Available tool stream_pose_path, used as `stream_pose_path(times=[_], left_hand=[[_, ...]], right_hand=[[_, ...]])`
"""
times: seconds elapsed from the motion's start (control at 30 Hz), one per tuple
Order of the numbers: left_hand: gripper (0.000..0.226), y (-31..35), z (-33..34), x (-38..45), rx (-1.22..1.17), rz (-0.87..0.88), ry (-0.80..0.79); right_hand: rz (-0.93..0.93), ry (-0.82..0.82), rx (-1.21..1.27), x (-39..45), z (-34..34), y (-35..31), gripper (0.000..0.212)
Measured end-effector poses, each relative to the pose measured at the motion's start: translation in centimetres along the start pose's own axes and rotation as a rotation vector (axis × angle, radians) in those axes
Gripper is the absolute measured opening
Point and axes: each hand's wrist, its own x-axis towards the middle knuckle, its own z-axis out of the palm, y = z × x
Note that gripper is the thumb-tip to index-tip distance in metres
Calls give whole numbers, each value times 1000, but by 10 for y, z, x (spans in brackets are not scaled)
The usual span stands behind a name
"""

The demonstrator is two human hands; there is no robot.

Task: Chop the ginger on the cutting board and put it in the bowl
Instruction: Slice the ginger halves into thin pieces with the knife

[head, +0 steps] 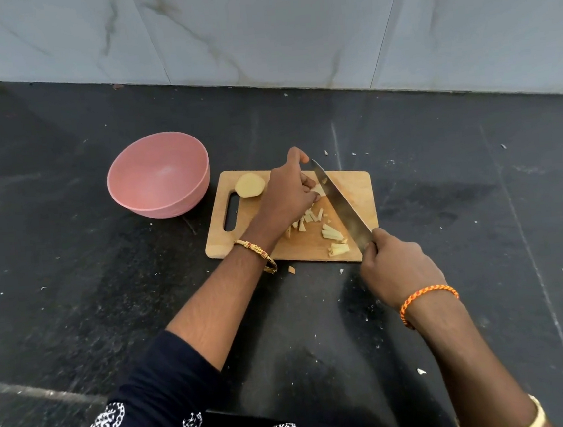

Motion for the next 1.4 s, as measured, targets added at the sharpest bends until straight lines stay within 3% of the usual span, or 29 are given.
stream_pose_path(times=[0.33, 0.73, 1.2, 1.3, 1.4], left_hand=[[52, -3, 1, -4, 21, 80, 79], [51, -5, -12, -5, -49, 37, -68], [70, -4, -10, -5, -38, 19, 25], [67, -8, -11, -3, -9, 22, 114], [64, -9, -15, 0, 12, 4, 80]], right_hand=[[9, -111, -78, -14, 1, 6, 14], [-15, -12, 130, -29, -6, 19, 21], [-31, -94, -77, -5, -1, -4, 13], [-22, -108, -93, -14, 3, 3, 16], [-25, -113, -41, -27, 4, 17, 18]])
